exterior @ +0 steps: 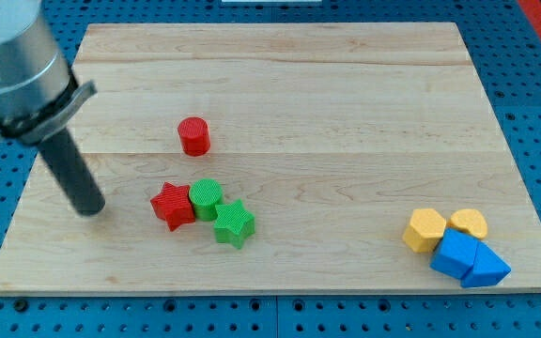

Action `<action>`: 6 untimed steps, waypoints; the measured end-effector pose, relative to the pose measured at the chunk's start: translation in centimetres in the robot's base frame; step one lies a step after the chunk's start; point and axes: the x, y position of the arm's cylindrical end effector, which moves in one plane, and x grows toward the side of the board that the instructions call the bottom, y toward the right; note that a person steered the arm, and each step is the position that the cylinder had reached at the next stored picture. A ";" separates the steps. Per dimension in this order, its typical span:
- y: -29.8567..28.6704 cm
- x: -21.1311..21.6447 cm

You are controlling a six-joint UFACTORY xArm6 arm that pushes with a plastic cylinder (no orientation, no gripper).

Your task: Keep the red star at the right side of the red circle

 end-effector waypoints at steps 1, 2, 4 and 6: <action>6.5 0.7; 8.3 0.0; 9.6 -2.0; 13.4 -6.0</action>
